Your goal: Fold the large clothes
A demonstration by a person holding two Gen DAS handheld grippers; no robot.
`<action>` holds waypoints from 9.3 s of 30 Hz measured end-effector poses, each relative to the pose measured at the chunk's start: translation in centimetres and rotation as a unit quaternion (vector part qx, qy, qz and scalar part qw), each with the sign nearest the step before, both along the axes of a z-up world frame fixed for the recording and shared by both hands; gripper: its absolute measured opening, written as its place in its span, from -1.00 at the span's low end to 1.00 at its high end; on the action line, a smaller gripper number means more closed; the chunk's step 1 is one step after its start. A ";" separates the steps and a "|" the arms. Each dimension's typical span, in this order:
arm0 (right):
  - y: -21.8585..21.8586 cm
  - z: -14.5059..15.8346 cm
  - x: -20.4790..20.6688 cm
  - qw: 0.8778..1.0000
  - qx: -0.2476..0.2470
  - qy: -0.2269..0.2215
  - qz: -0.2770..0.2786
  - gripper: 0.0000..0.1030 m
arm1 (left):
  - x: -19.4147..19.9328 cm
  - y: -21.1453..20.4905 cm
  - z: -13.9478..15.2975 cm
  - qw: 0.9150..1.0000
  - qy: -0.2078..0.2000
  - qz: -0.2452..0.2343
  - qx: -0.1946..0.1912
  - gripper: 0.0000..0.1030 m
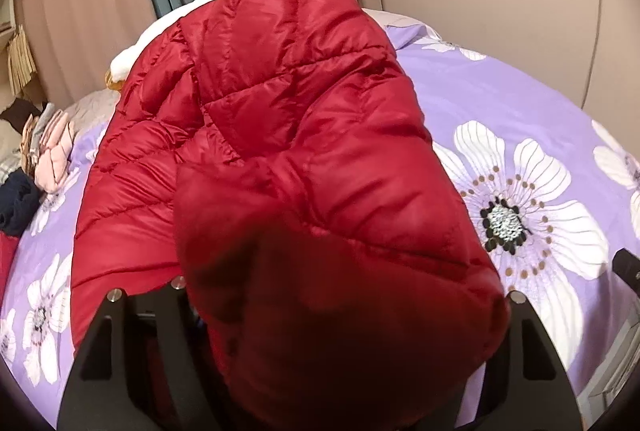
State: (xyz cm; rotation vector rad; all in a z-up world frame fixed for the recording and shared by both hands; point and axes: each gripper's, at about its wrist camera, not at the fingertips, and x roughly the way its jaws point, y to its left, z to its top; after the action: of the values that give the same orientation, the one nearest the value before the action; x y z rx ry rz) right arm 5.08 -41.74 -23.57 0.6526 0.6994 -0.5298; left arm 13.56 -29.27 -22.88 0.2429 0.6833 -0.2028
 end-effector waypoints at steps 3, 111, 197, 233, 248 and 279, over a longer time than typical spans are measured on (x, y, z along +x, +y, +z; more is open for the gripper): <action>-0.3 0.0 -0.2 1.000 0.001 0.001 -0.007 -0.63 | -0.9 0.2 0.5 1.000 -0.006 -0.005 -0.007 0.31; 12.2 3.6 25.4 0.986 -0.016 0.024 0.162 0.21 | 18.5 23.7 1.8 0.919 0.117 0.281 -0.252 0.20; 11.5 -2.7 13.5 0.918 0.264 -0.020 0.295 0.95 | 6.6 22.8 -0.1 0.932 0.126 0.084 -0.330 0.27; 16.1 17.7 11.4 0.833 0.182 -0.302 0.428 -0.04 | -0.3 26.5 21.5 0.936 -0.123 0.016 -0.329 -0.02; 23.3 18.3 11.7 0.799 0.173 -0.300 0.491 -0.04 | 0.2 35.1 23.2 0.933 -0.154 0.083 -0.315 -0.01; 29.4 -2.9 25.9 0.844 0.168 -0.077 0.503 0.07 | 15.7 43.6 -4.4 0.930 0.038 0.227 -0.286 0.16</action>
State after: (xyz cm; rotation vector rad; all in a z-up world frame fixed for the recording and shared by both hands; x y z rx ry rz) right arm 30.93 -12.39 -26.50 0.5482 0.8794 0.6329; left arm 29.25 14.31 -27.29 -0.4865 0.7102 0.0398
